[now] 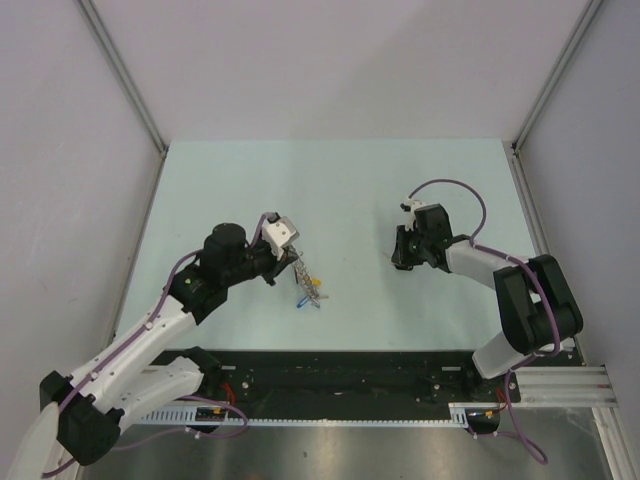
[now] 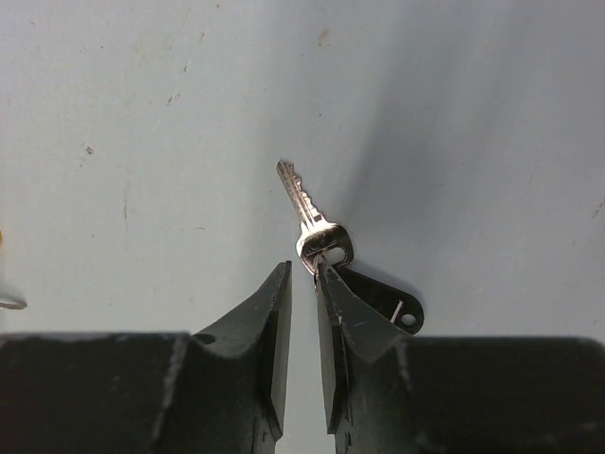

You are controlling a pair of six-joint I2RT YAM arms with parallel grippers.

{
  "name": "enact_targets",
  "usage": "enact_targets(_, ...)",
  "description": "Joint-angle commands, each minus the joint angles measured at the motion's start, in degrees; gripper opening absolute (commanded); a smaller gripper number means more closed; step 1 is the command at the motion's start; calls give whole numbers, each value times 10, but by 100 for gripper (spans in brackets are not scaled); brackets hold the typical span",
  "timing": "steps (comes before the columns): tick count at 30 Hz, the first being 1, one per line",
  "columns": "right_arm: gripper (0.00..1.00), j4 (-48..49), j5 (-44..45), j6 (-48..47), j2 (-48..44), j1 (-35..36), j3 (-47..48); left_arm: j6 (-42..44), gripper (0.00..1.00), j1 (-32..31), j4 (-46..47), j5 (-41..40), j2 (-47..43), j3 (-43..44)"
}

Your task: Put the keys on the keyring

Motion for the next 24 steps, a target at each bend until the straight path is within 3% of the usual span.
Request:
enact_targets(1,22,-4,7,9,3,7,1,10,0,5,17,5,-16,1)
enact_targets(4,26,-10,1,8,-9,10,0,10,0,5,17,8,-16,1)
enact_targets(8,41,-9,-8,7,-34,-3,1,10,0,5,17,12,-16,1)
enact_targets(14,55,-15,-27,1,-37,-47,0,10,0,5,18,12,-15,1)
enact_targets(24,58,-43,-71,-6,8,-67,1,11,0,5,17,13,-17,2)
